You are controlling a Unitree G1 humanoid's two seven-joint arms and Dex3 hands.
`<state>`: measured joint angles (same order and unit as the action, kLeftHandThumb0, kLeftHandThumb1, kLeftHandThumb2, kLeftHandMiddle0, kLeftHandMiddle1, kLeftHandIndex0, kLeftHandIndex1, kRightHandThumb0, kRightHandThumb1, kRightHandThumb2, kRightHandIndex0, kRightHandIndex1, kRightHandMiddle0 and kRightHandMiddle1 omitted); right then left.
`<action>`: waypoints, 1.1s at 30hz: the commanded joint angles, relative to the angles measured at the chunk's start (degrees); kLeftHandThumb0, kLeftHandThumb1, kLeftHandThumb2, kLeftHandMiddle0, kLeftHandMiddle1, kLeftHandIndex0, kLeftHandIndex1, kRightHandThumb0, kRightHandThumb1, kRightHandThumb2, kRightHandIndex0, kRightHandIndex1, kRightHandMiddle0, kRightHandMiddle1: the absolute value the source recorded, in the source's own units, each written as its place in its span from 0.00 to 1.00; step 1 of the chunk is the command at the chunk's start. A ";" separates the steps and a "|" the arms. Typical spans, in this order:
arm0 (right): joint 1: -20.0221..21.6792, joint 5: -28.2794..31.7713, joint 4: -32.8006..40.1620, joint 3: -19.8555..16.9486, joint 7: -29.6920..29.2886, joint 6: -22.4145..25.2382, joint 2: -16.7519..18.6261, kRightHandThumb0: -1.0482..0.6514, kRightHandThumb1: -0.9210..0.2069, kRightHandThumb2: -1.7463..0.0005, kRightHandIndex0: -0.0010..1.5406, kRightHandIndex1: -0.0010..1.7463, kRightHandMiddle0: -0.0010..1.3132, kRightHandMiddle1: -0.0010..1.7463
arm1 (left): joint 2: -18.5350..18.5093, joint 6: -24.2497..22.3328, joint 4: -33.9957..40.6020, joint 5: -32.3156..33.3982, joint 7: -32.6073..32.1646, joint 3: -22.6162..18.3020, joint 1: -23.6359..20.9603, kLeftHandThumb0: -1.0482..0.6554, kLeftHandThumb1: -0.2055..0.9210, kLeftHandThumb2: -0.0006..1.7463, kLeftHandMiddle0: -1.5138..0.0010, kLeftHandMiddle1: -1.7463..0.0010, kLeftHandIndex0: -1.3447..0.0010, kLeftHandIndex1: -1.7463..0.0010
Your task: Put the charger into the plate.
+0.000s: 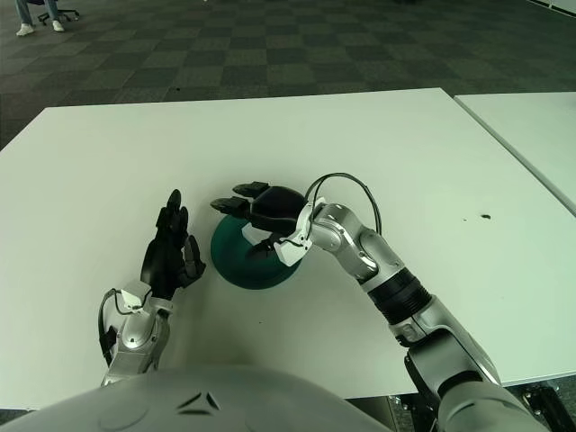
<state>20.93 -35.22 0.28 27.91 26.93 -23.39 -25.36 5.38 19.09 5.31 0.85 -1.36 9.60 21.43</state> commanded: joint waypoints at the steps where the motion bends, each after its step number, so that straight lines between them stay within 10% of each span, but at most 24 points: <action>1: -1.10 2.37 -1.43 -2.54 -2.33 1.36 1.10 0.01 0.00 0.51 0.00 0.00 0.00 0.00 | 0.06 0.42 0.66 -0.45 -0.23 -0.15 0.56 0.05 1.00 0.57 1.00 1.00 0.97 0.98; 10: -12.69 16.00 5.91 -13.23 -6.73 12.03 6.42 0.02 0.00 0.51 0.02 0.01 0.00 0.00 | -0.21 -0.13 0.46 1.51 2.01 -0.16 0.93 0.06 1.00 0.58 1.00 1.00 0.95 0.97; 20: -15.22 31.60 -8.11 -24.65 -15.63 6.38 14.82 0.00 0.00 0.47 0.07 0.02 0.04 0.02 | 0.57 1.26 -7.50 7.00 5.01 -2.75 -0.99 0.06 1.00 0.57 0.99 1.00 0.96 0.91; 33: -26.76 40.28 0.39 -30.21 -20.62 7.73 21.27 0.00 0.00 0.50 0.04 0.00 0.00 0.29 | 0.53 0.45 -11.03 8.87 6.98 -3.81 -3.11 0.06 1.00 0.57 0.98 1.00 1.00 0.84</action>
<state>-4.71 2.87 -0.59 -0.89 7.45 -16.24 -5.45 6.16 22.62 -3.95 8.84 4.70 6.14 18.10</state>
